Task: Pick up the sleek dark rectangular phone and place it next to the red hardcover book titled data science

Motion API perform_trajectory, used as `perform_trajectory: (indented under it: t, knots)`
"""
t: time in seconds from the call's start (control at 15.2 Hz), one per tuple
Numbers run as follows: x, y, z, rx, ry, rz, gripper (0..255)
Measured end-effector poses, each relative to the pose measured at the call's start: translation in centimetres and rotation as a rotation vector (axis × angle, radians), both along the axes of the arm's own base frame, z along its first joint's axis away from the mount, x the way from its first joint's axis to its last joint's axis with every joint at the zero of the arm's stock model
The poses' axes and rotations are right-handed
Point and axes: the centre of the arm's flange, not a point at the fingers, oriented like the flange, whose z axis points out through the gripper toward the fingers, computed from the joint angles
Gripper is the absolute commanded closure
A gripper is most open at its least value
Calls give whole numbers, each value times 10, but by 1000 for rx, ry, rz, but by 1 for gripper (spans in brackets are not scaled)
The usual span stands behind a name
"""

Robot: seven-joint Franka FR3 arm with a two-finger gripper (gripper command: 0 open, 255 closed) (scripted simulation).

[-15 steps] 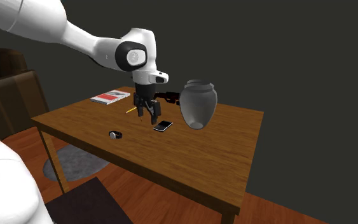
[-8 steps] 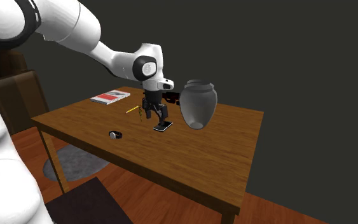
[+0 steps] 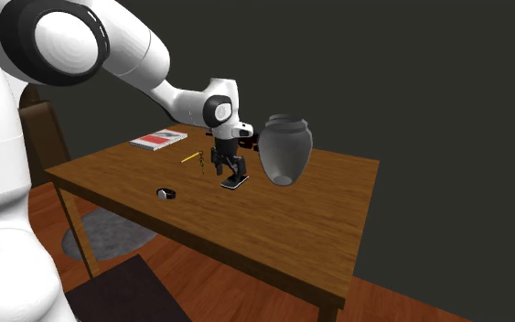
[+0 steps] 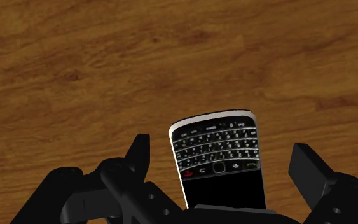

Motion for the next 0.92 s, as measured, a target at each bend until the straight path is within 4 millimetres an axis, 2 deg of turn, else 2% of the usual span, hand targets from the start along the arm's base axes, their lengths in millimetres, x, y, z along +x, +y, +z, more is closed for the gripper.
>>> perform_trajectory:
  t: [0.26, 0.66, 0.73, 0.92]
  knots:
    - [3, 0, -20, 0, 0, 0, 0]
    - [2, 0, -24, 0, 0, 0, 0]
    - [2, 0, -24, 0, -1, 0, 255]
    - [2, 0, -24, 0, 0, 0, 255]
